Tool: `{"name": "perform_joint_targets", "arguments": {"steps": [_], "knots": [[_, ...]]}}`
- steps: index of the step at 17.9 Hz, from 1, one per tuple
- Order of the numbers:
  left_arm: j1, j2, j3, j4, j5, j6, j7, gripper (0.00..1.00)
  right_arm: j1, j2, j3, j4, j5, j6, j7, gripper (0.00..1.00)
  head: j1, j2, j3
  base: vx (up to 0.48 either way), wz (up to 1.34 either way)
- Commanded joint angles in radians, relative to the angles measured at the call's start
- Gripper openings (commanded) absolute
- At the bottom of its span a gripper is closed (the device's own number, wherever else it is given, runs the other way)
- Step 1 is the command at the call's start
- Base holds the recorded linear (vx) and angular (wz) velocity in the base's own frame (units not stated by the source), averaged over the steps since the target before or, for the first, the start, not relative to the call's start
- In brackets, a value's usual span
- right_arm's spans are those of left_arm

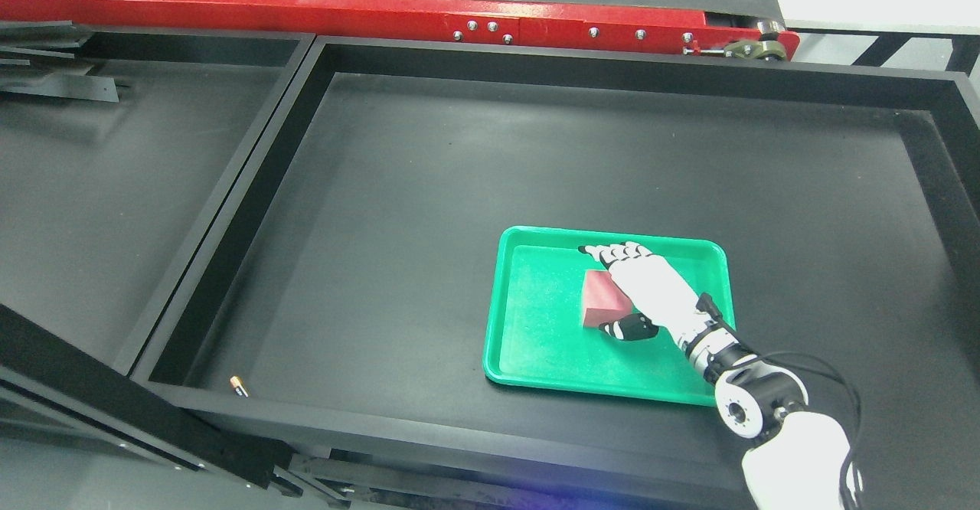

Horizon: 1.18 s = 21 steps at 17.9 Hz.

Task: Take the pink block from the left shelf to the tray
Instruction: 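Close the right hand fingers around the pink cube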

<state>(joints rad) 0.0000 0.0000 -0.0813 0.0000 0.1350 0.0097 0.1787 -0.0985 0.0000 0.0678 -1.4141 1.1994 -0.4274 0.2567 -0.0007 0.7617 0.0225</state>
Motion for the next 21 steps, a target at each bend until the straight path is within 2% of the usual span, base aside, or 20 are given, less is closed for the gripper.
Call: {"name": "perform_joint_targets", "arguments": {"steps": [1,5,7,13,15,18,21], "knots": [[-0.029,0.017,0.000,-0.017,0.000,-0.001,0.001,1.00,-0.010,-0.018,0.009,0.072,0.002,0.004,0.010,0.86,0.0000,0.000,0.000,0.000,0.00],[-0.029,0.017,0.000,-0.017,0.000,-0.001,0.001,1.00,-0.010,-0.018,0.007,0.073,0.002,0.009,0.010,0.80,0.0000,0.000,0.000,0.000,0.00],[-0.029,0.017,0.000,-0.017,0.000,-0.001,0.001,1.00,-0.010,-0.018,0.007,0.073,0.000,0.009,0.010,0.64,0.0000,0.000,0.000,0.000,0.00],[-0.031,0.017,0.000,-0.017,0.000,-0.001,0.001,1.00,-0.010,-0.018,0.003,0.073,-0.006,0.004,0.001,0.05,0.0000,0.000,0.000,0.000,0.00],[-0.029,0.017,0.000,-0.017,0.000,-0.001,0.001,1.00,-0.009,-0.018,-0.005,0.073,-0.023,0.001,-0.016,0.03,0.0000,0.000,0.000,0.000,0.00],[-0.029,0.017,0.000,-0.017,0.000,-0.001,0.001,1.00,-0.007,-0.018,-0.054,0.051,-0.104,-0.017,-0.108,0.03,0.0000,0.000,0.000,0.000,0.00],[-0.031,0.017,0.000,-0.017,0.000,-0.001,0.001,1.00,0.006,-0.018,-0.112,-0.023,-0.228,-0.094,-0.203,0.04,0.0000,0.000,0.000,0.000,0.00]]}}
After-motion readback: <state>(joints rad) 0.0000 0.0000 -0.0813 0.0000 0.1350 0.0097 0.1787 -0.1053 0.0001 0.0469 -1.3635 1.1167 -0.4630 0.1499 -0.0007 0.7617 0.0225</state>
